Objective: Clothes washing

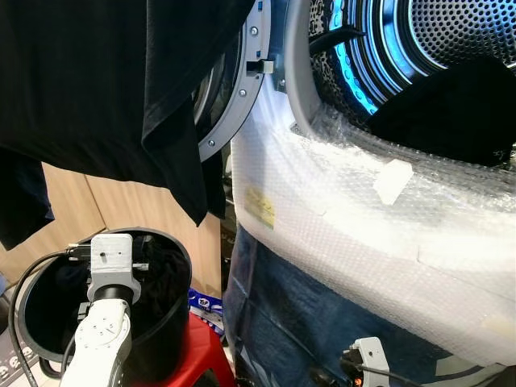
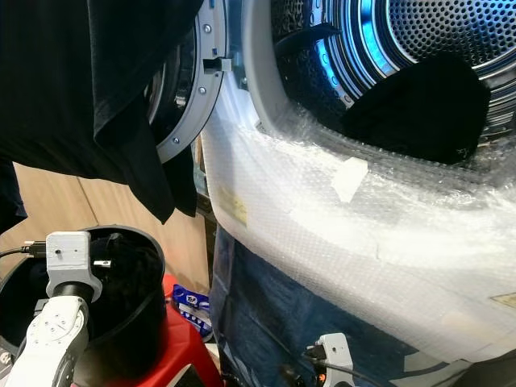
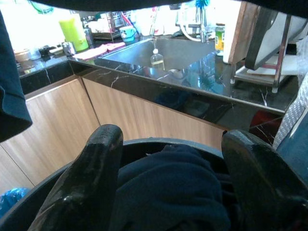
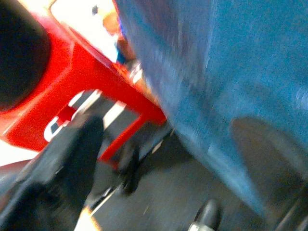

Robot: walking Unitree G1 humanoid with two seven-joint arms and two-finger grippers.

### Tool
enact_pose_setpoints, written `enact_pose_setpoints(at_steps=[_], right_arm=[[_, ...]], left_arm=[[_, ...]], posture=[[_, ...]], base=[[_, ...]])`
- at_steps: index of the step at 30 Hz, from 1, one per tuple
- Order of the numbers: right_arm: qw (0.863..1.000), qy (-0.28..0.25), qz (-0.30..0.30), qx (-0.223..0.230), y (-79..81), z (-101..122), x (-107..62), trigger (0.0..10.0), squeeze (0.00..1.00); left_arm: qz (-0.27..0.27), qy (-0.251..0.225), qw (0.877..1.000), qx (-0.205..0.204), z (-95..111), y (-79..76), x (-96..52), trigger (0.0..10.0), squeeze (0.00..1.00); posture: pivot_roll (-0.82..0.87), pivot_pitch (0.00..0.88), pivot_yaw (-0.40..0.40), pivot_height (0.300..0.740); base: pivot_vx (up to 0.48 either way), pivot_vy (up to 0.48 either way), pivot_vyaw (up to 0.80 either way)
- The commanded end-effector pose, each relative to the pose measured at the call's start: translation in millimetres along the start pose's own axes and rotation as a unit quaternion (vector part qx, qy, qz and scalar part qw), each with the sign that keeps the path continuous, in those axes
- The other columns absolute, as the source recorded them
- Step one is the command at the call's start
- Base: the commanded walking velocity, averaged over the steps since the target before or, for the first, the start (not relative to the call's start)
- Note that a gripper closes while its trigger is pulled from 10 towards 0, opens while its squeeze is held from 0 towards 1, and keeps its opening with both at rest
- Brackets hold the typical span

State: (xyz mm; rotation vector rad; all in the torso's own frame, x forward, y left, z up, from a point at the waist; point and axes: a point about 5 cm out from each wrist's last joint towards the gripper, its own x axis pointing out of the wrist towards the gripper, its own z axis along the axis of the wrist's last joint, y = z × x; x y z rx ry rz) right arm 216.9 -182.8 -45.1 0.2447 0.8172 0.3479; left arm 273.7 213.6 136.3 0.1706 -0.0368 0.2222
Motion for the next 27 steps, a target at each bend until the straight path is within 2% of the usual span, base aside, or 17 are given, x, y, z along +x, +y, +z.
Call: enact_pose_setpoints(at_steps=[1, 3, 4, 5, 6, 7, 8, 9, 10, 11, 15, 22, 23, 27], right_arm=[[0.997, 0.012, -0.078, 0.025, -10.8, -12.6, -0.5, 10.0, 0.0], [0.997, 0.012, -0.078, 0.025, -10.8, -12.6, -0.5, 10.0, 0.0], [0.986, 0.029, -0.15, 0.064, -18.6, -28.4, -3.2, 10.0, 0.0], [0.986, 0.029, -0.15, 0.064, -18.6, -28.4, -3.2, 10.0, 0.0], [0.978, 0.04, -0.186, 0.09, -20.8, -39.9, -5.2, 10.0, 1.0], [0.978, 0.04, -0.186, 0.09, -20.8, -39.9, -5.2, 10.0, 1.0], [0.972, 0.046, -0.21, 0.097, -21.3, -47.0, -5.8, 10.0, 1.0], [0.969, 0.053, -0.224, 0.096, -21.3, -50.4, -5.5, 10.0, 0.64], [0.969, 0.053, -0.224, 0.096, -21.3, -50.4, -5.5, 10.0, 0.64], [0.967, 0.059, -0.234, 0.083, -21.3, -50.4, -4.6, 10.0, 0.0], [0.962, 0.068, -0.26, 0.057, -23.5, -47.3, -3.6, 10.0, 0.0], [0.961, 0.07, -0.264, 0.047, -23.3, -45.3, -2.6, 10.0, 0.0], [0.961, 0.071, -0.265, 0.043, -23.3, -45.4, -2.5, 10.0, 0.0], [0.956, 0.077, -0.278, 0.047, -23.9, -51.1, -4.5, 10.0, 0.0]], left_arm=[[-0.005, 0.011, 1.0, 0.006, -2.3, 3.3, -0.9, 10.0, 0.0], [-0.005, 0.011, 1.0, 0.006, -2.3, 3.3, -0.9, 10.0, 0.0], [-0.002, 0.022, 1.0, 0.011, -6.0, 7.3, -1.8, 10.0, 0.0], [-0.002, 0.022, 1.0, 0.011, -6.0, 7.3, -1.8, 10.0, 0.0], [-0.002, 0.031, 0.999, 0.013, -9.4, 10.4, -3.6, 10.0, 0.0], [-0.002, 0.031, 0.999, 0.013, -9.4, 10.4, -3.6, 10.0, 0.0], [0.001, 0.038, 0.999, 0.016, -12.5, 13.6, -6.4, 10.0, 1.0], [0.004, 0.041, 0.999, 0.023, -14.5, 17.0, -8.1, 10.0, 1.0], [0.004, 0.041, 0.999, 0.023, -14.5, 17.0, -8.1, 10.0, 1.0], [0.005, 0.042, 0.999, 0.025, -14.7, 20.0, -8.0, 10.0, 1.0], [-0.002, 0.036, 0.999, 0.03, -12.2, 26.8, -4.4, 10.0, 1.0], [-0.003, 0.04, 0.999, 0.036, -13.9, 33.2, -2.5, 10.0, 1.0], [-0.003, 0.045, 0.998, 0.031, -15.4, 37.7, -0.4, 10.0, 1.0], [-0.068, 0.059, 0.996, 0.014, -19.7, 45.4, 9.7, 10.0, 1.0]], posture=[[0.04, 0.0, 0.007, 0.74], [0.04, 0.0, 0.007, 0.74], [0.05, 0.0, 0.011, 0.74], [0.05, 0.0, 0.011, 0.74], [0.05, 0.0, 0.018, 0.74], [0.05, 0.0, 0.018, 0.74], [0.06, 0.0, 0.019, 0.74], [0.05, 0.0, 0.021, 0.74], [0.05, 0.0, 0.021, 0.74], [0.05, 0.0, 0.021, 0.74], [0.06, 0.0, 0.02, 0.74], [0.06, 0.0, 0.019, 0.74], [0.06, 0.0, 0.017, 0.74], [0.06, 0.0, 0.013, 0.74]], base=[[0.0, 0.0, 0.0], [0.0, 0.0, 0.0], [0.0, 0.0, 0.0], [0.0, 0.0, 0.0], [0.0, 0.0, 0.0], [0.0, 0.0, 0.0], [0.0, 0.0, 0.0], [0.0, 0.0, 0.0], [0.0, 0.0, 0.0], [0.0, 0.0, 0.0], [0.0, 0.0, 0.0], [0.0, 0.0, 0.0], [0.0, 0.0, 0.0], [0.0, 0.0, 0.0]])
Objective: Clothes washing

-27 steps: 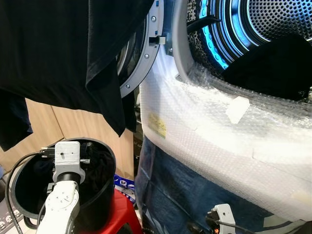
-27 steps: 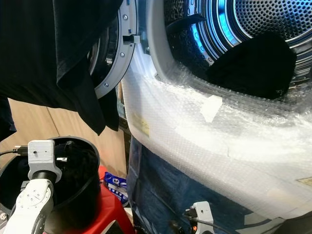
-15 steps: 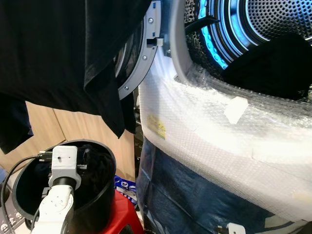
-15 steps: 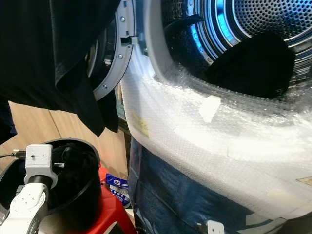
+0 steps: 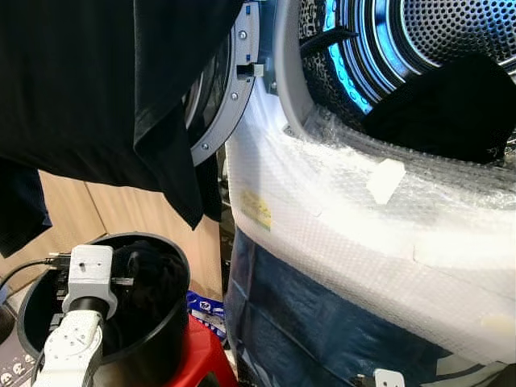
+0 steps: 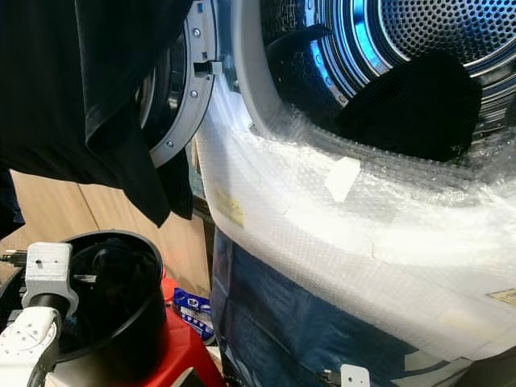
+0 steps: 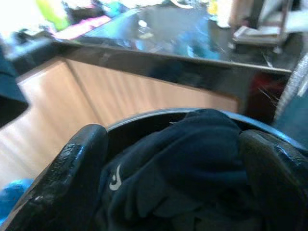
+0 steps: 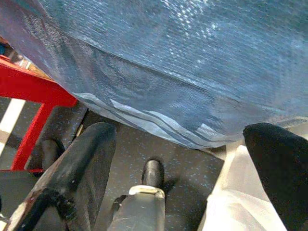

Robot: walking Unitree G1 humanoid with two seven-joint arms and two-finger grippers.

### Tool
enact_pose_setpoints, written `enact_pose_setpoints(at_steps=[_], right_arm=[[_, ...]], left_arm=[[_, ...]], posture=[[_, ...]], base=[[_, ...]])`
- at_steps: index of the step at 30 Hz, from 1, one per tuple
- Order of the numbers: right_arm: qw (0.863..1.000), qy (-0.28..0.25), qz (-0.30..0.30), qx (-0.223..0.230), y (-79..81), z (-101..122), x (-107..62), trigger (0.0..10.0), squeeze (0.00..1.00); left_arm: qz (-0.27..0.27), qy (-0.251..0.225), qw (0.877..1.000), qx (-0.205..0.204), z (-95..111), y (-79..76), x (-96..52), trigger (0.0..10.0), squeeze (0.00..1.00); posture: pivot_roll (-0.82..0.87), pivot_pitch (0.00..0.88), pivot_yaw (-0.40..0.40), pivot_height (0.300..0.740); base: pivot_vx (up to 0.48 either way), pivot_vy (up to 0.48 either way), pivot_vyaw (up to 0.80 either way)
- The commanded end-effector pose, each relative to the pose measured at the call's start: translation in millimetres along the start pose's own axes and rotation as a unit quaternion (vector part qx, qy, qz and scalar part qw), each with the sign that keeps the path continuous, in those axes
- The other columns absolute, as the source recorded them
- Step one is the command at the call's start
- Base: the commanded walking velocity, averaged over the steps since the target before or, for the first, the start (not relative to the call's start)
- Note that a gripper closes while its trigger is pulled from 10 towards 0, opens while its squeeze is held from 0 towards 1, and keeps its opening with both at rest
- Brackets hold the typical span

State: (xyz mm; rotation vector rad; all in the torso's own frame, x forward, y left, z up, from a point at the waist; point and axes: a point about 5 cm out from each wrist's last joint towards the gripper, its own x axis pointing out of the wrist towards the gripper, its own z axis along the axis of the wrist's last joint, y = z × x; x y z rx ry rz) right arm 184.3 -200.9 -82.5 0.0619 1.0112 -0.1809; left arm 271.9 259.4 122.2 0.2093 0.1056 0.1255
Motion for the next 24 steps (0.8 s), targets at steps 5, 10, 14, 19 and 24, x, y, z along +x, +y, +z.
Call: enact_pose_setpoints(at_steps=[5, 10, 14, 19, 24], right_arm=[[1.0, 0.006, -0.016, 0.012, -2.4, -6.4, -0.5, 10.0, 0.0], [1.0, 0.005, -0.022, 0.013, -4.9, -6.0, -0.5, 10.0, 0.0], [1.0, 0.003, -0.024, 0.012, -5.6, -4.5, -0.4, 10.0, 0.0], [1.0, -0.003, -0.024, 0.014, -5.9, -1.5, -0.1, 10.0, 0.0], [1.0, -0.003, -0.021, 0.013, -4.7, -1.7, -0.1, 10.0, 0.0]], left_arm=[[-0.021, -0.025, 0.999, 0.007, 12.3, 9.2, 10.0, 10.0, 1.0], [-0.064, -0.037, 0.997, 0.022, 18.3, 2.6, 18.1, 10.0, 0.0], [-0.084, -0.025, 0.996, 0.036, 13.9, -2.3, 19.0, 10.0, 0.0], [-0.115, -0.001, 0.992, 0.045, -1.7, -10.9, 14.8, 10.0, 0.0], [-0.114, 0.017, 0.993, 0.037, -10.6, -11.9, 12.8, 10.0, 0.0]], posture=[[0.06, 0.0, 0.007, 0.74], [0.05, 0.0, 0.004, 0.74], [0.05, 0.0, 0.004, 0.74], [0.04, 0.0, 0.001, 0.74], [0.05, 0.0, 0.0, 0.74]], base=[[0.0, 0.0, 0.0], [0.0, 0.0, 0.0], [0.0, 0.0, 0.0], [0.0, 0.0, 0.0], [0.0, 0.0, 0.0]])
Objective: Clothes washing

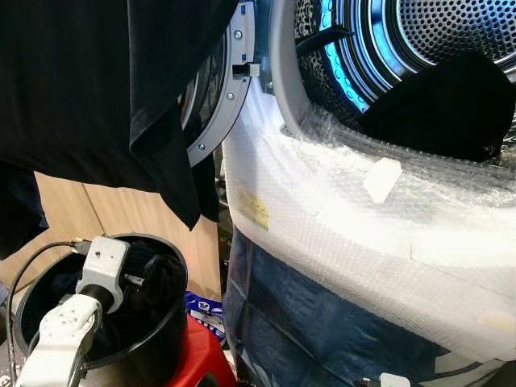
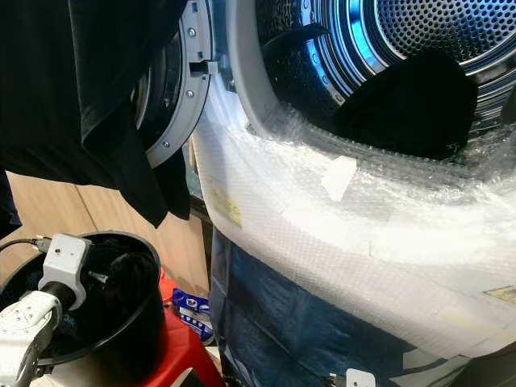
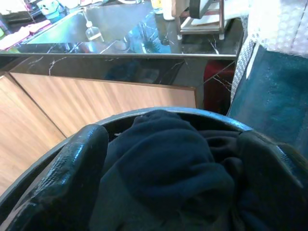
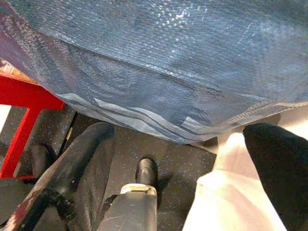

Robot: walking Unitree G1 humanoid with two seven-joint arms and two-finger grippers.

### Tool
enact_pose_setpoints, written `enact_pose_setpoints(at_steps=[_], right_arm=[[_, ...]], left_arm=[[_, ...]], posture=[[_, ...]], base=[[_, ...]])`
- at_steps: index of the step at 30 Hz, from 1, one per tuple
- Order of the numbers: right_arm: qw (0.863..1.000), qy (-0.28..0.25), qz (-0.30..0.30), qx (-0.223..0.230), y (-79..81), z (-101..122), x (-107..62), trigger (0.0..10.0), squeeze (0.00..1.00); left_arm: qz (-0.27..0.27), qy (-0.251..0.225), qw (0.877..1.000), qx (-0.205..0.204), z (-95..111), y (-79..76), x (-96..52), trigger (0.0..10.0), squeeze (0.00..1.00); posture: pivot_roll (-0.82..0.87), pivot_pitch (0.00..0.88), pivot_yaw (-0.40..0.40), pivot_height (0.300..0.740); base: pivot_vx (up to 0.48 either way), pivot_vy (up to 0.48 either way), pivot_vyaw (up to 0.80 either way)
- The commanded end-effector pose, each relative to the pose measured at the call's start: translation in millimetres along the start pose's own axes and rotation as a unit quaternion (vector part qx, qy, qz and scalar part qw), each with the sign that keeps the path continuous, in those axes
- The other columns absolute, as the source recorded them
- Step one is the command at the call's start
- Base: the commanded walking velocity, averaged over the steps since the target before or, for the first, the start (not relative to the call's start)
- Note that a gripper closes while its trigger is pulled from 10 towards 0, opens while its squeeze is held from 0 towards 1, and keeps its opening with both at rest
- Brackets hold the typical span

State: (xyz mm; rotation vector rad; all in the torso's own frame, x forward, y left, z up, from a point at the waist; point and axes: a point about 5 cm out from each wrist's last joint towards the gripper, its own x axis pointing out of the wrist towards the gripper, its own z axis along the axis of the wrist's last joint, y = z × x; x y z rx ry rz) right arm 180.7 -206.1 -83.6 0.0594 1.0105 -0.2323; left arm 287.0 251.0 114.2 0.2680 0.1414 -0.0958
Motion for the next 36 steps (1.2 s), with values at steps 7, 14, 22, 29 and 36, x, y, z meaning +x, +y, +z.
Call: enact_pose_setpoints(at_steps=[7, 14, 22, 29, 36], right_arm=[[1.0, -0.001, 0.003, 0.001, 2.2, -0.1, 0.0, 10.0, 0.0], [1.0, 0.002, 0.003, 0.003, 2.3, -3.8, -0.4, 10.0, 0.0], [1.0, 0.0, 0.004, 0.009, 2.8, -4.0, -0.4, 10.0, 0.0], [1.0, 0.001, 0.008, 0.01, 4.8, -5.2, -0.6, 10.0, 0.0], [1.0, 0.003, 0.01, 0.012, 5.8, -6.6, -0.7, 10.0, 0.0]], left_arm=[[-0.017, 0.026, 0.999, -0.013, -12.9, -11.1, -1.6, 10.0, 0.0], [0.004, 0.01, 0.995, -0.103, -8.9, -18.5, 10.0, 10.0, 0.0], [0.037, 0.006, 0.989, -0.14, -3.5, -18.4, 23.5, 10.0, 0.0], [0.09, 0.022, 0.981, -0.17, -8.8, -5.3, 22.0, 10.0, 0.0], [0.15, 0.031, 0.97, -0.19, -12.6, 9.9, 16.2, 10.0, 0.0]], posture=[[0.05, 0.0, 0.006, 0.74], [0.04, 0.0, 0.008, 0.74], [0.03, 0.0, 0.017, 0.74], [0.02, 0.0, 0.024, 0.74], [0.03, 0.0, 0.029, 0.74]], base=[[0.0, 0.0, 0.0], [0.0, 0.0, 0.0], [0.0, 0.0, 0.0], [0.0, 0.0, 0.0], [0.0, 0.0, 0.0]])
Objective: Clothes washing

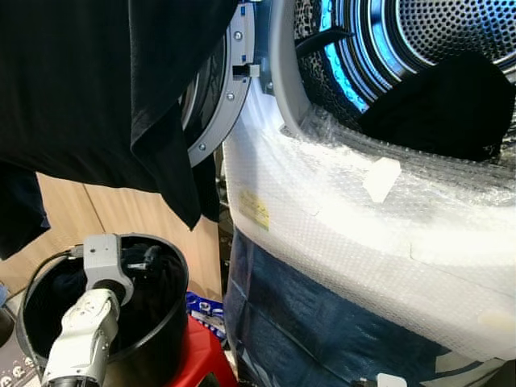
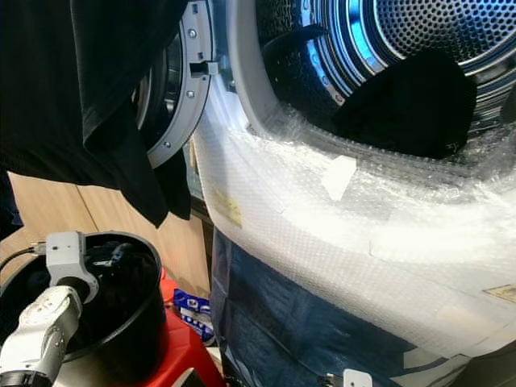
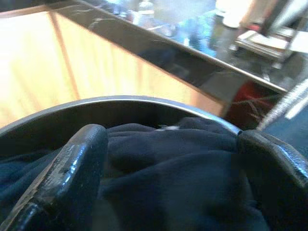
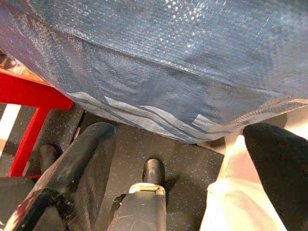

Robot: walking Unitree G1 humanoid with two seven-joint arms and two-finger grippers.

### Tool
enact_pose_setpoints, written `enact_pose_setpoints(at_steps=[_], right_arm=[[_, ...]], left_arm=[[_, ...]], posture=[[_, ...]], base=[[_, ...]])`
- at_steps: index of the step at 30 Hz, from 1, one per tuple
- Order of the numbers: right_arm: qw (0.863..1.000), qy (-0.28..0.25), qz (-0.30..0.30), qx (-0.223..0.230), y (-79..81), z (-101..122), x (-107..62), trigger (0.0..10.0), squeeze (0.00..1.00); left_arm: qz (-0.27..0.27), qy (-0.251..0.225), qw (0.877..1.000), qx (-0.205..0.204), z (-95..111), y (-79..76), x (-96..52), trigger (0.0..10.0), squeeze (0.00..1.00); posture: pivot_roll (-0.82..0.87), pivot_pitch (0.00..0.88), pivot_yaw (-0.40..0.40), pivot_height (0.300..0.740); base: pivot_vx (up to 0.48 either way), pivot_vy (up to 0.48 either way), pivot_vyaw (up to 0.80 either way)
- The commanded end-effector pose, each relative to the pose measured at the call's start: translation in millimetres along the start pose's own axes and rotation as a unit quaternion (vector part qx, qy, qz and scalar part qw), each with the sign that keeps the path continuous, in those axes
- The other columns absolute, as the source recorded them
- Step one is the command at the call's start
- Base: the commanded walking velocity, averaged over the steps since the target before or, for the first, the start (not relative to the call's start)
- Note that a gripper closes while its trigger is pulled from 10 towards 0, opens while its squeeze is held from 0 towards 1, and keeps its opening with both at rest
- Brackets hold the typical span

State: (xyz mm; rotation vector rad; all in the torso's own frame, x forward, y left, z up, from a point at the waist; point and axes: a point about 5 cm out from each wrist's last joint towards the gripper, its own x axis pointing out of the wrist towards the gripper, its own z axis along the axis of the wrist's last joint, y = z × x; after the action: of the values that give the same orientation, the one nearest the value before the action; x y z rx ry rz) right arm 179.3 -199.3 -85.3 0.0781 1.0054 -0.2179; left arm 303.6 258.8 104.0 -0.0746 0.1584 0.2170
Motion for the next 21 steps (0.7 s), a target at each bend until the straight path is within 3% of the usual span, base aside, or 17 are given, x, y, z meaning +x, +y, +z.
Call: enact_pose_setpoints(at_steps=[1, 21], right_arm=[[1.0, 0.004, 0.0, 0.007, -0.4, -3.5, -0.4, 10.0, 0.0], [1.0, 0.003, 0.001, 0.009, 1.6, -2.9, -0.3, 10.0, 0.0]], left_arm=[[0.014, 0.008, 1.0, -0.012, -0.8, 5.0, 0.0, 10.0, 0.0], [0.018, 0.077, 0.997, 0.007, -20.3, -8.6, 3.9, 10.0, 0.0]], posture=[[0.03, 0.0, 0.028, 0.74], [0.02, 0.0, 0.027, 0.74]], base=[[0.0, 0.0, 0.0], [0.0, 0.0, 0.0]])
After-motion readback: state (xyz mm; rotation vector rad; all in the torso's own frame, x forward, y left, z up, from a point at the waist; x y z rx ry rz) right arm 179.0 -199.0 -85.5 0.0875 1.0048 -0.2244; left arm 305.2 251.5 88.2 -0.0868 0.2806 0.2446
